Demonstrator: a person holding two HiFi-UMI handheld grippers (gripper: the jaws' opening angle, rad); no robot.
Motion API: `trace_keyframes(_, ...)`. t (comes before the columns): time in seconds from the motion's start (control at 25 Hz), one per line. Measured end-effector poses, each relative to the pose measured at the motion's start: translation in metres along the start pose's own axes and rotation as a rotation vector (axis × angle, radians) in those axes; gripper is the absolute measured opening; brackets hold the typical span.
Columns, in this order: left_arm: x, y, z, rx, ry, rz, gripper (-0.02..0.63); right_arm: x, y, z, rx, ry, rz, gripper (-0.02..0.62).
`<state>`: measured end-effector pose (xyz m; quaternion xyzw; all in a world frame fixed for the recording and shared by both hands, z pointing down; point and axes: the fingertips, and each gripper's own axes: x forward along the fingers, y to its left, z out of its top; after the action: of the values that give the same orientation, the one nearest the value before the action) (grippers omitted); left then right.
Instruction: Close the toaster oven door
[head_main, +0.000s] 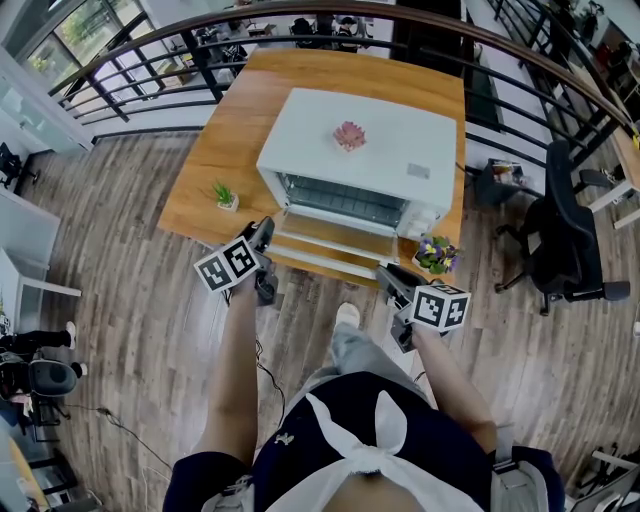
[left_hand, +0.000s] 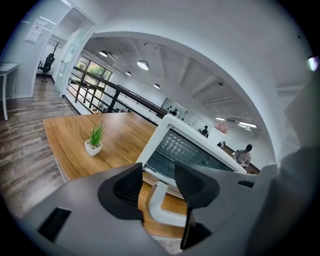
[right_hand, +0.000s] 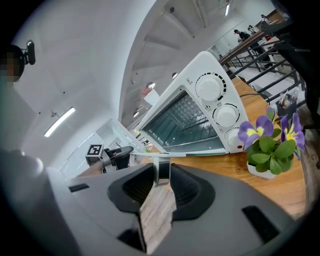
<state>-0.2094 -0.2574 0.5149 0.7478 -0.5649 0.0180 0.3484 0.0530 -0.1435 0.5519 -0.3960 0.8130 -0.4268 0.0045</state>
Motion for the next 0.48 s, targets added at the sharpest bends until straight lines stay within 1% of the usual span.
trace_keyframes(0.48,0.005,-0.005,0.009,-0.021,-0.027,-0.038,0.202,0.0,0.001,0.012,0.013,-0.027,0.011,0.11)
